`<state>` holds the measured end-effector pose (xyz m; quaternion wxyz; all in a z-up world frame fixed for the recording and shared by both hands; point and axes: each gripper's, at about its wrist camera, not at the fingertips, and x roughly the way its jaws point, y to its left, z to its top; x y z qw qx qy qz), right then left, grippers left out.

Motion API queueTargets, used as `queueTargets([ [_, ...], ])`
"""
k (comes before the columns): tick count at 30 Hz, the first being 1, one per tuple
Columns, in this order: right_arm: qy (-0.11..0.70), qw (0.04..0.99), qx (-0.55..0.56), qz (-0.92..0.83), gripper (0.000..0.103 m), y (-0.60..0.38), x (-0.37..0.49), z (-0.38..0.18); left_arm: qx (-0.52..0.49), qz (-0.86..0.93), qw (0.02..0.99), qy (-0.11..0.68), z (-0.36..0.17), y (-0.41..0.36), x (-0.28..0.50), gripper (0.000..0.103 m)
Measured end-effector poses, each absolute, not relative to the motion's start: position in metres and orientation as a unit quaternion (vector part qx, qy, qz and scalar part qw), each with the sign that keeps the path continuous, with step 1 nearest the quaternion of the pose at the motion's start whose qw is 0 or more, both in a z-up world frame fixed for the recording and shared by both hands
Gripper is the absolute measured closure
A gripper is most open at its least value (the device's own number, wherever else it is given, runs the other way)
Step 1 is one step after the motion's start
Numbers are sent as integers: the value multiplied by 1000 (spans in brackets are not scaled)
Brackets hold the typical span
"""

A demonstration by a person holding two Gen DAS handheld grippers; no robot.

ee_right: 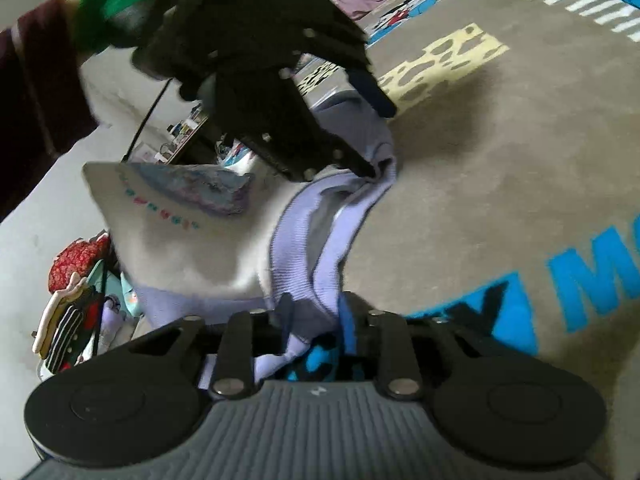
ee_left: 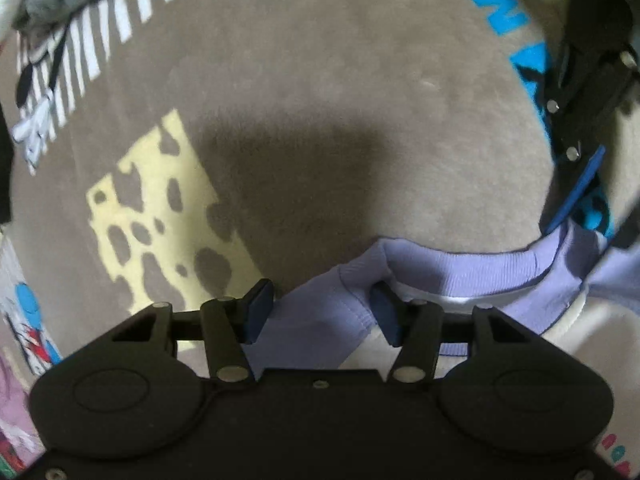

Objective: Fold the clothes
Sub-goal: 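Lift the sweatshirt by its hem with both grippers and shake it open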

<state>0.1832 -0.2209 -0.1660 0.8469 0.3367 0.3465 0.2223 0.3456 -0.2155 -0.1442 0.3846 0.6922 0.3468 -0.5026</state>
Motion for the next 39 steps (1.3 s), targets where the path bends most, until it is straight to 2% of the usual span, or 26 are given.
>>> queueTargets([
  [3, 344, 848, 334, 228, 58, -218, 180, -163, 683, -490, 391, 376, -145, -220, 349, 51],
  [5, 344, 847, 334, 228, 56, -218, 178, -162, 679, -491, 390, 381, -144, -217, 344, 78],
  [8, 345, 845, 339, 229, 55, -221, 179, -161, 685, -489, 405, 357, -138, -205, 330, 94],
  [17, 337, 855, 325, 224, 48, -218, 174, -158, 568, -454, 614, 307, -75, -146, 307, 98],
  [20, 333, 857, 322, 226, 41, -216, 173, -157, 521, -431, 682, 279, -45, -128, 298, 98],
  [22, 328, 861, 318, 224, 32, -215, 172, -154, 492, -414, 722, 256, -24, -113, 291, 98],
  [27, 285, 875, 337, 196, 29, -226, 171, -149, 447, -372, 786, 210, 16, -82, 265, 98],
  [29, 263, 879, 347, 194, 33, -231, 173, -145, 426, -357, 808, 198, 27, -69, 256, 98],
  [30, 253, 883, 344, 196, 40, -231, 174, -142, 416, -352, 816, 193, 31, -63, 252, 98],
  [31, 245, 886, 338, 202, 52, -231, 174, -137, 406, -347, 824, 188, 34, -57, 249, 98],
  [32, 240, 888, 331, 209, 58, -229, 175, -132, 396, -342, 832, 184, 37, -51, 245, 98],
  [34, 231, 893, 315, 224, 81, -226, 178, -121, 377, -331, 848, 174, 43, -39, 239, 98],
  [36, 221, 899, 295, 234, 96, -223, 179, -107, 360, -315, 863, 165, 49, -28, 234, 98],
  [39, 210, 907, 278, 238, 97, -225, 183, -82, 323, -289, 888, 155, 63, -8, 230, 98],
])
